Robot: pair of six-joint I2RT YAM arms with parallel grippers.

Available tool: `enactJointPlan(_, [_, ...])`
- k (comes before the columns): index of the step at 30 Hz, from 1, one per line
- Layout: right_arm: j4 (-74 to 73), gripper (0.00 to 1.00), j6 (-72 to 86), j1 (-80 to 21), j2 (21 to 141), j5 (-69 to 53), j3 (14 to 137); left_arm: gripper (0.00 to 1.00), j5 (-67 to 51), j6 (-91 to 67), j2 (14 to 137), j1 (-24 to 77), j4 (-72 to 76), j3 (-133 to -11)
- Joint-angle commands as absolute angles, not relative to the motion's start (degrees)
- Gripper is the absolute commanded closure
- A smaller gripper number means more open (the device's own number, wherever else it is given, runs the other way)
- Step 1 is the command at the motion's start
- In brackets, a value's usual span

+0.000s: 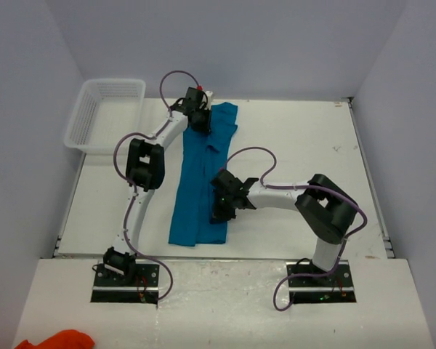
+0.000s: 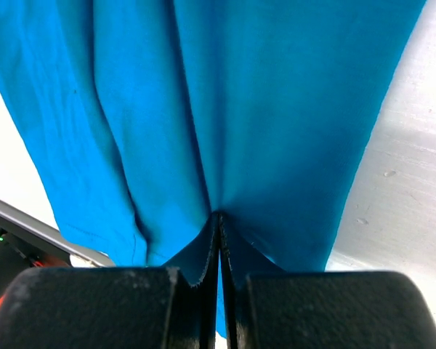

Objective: Fold and stack the t-shirts
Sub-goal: Rotate the tshirt 90 degrees

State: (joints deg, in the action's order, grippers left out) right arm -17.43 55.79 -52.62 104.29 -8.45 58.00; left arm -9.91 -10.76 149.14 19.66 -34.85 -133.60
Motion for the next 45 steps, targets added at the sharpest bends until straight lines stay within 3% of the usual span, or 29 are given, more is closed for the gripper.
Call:
enactJointPlan(1, [-30.59,1.00,51.69,-54.93,107.32,-3.61,53.26,0.81,-0.28,-8.70,143.10,18.46,-31.30,-129.12])
enactJointPlan(3, [-30.41,0.93,48.70,-54.93,105.83,-2.21,53.87,0.67,2.63,-9.23,138.44,18.46,-29.80,-126.31])
enactJointPlan(5, [-31.11,0.81,45.81,-55.11,104.42,-0.54,55.28,0.61,5.44,-9.75,133.63,18.54,-28.83,-124.55])
enactJointPlan(8, [-32.69,0.70,42.29,-55.63,100.29,2.72,57.47,0.36,7.12,-9.93,127.38,18.63,-27.34,-122.79])
enactJointPlan(9, [-33.22,0.62,41.67,-55.72,99.07,3.68,58.18,0.17,7.29,-9.67,126.05,18.72,-26.99,-122.70])
enactJointPlan(11, [-35.41,0.52,39.65,-56.07,96.08,6.41,60.63,0.00,8.35,-8.00,123.33,18.98,-27.24,-123.83])
enactJointPlan(16, [-44.29,0.43,37.97,-56.78,90.28,10.89,66.96,0.00,9.32,-8.78,122.79,19.07,-37.85,-132.53])
enactJointPlan(20, [-46.67,0.29,37.44,-56.87,80.45,11.34,66.54,0.00,9.05,-11.95,114.28,20.12,-38.59,-121.32])
enactJointPlan(22, [-47.37,0.29,37.44,-56.69,78.49,12.82,65.57,0.05,10.45,-12.13,111.28,21.27,-36.57,-112.82])
enactJointPlan(23, [-47.55,0.40,37.18,-56.52,78.14,13.53,65.31,0.32,10.98,-12.48,110.57,21.36,-37.00,-111.55])
enactJointPlan(24, [-48.68,0.73,37.18,-56.51,78.31,13.88,65.30,0.54,11.25,-13.18,111.09,21.36,-38.05,-111.01])
enactJointPlan(25, [-49.56,1.00,39.00,-56.51,78.75,14.76,65.30,0.83,10.90,-13.88,112.05,21.36,-40.49,-111.18])
enactJointPlan(26, [-48.44,1.00,38.76,-56.60,78.92,13.29,64.52,1.00,9.85,-14.06,114.76,21.36,-41.47,-111.44])
enactJointPlan(38, [-31.15,1.00,43.94,-56.60,78.04,0.63,43.18,1.00,2.55,-15.82,128.73,21.80,-36.48,-111.52])
enactJointPlan(45, [-29.97,1.00,45.00,-56.78,78.05,-1.13,42.89,1.00,2.63,-15.21,133.50,21.71,-35.77,-113.37])
